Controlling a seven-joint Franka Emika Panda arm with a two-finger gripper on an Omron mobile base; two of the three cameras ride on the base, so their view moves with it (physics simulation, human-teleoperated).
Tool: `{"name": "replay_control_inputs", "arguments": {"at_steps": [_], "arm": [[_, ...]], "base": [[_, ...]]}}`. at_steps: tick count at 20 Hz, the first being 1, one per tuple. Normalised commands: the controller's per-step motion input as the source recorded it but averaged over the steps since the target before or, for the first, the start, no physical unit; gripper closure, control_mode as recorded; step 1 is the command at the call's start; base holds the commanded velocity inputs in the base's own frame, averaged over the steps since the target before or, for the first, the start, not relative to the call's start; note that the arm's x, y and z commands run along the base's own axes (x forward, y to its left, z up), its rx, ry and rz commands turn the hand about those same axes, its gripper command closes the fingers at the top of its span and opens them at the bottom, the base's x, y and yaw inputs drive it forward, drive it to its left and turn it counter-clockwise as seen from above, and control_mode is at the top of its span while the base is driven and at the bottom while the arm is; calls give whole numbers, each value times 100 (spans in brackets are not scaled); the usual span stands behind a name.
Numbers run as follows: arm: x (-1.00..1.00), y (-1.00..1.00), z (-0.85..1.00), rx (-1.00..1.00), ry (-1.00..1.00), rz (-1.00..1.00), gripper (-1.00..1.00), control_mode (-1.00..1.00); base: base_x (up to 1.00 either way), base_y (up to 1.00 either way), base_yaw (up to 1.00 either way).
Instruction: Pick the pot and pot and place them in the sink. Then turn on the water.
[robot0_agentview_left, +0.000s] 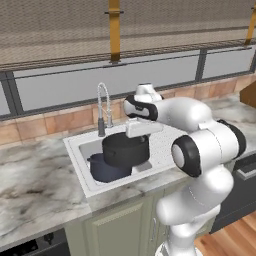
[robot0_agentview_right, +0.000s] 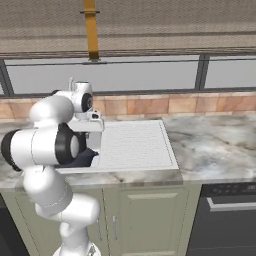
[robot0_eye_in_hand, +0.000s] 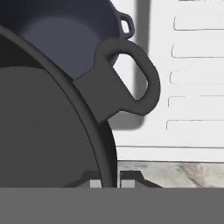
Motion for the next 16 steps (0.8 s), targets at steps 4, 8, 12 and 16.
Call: {"name": "replay_control_inputs", "arguments": {"at_steps": [4,8,12,16], "arm": [[30,0,-2,-5,0,-12,100,-100],[29,0,-7,-6,0,-10,100,-100],[18,0,-12,-5,0,-8,100,-100],[6,0,-15,-6,0,-3,100,-100]], "base": [[0,0,0],[0,0,0],[0,0,0],[0,0,0]]}}
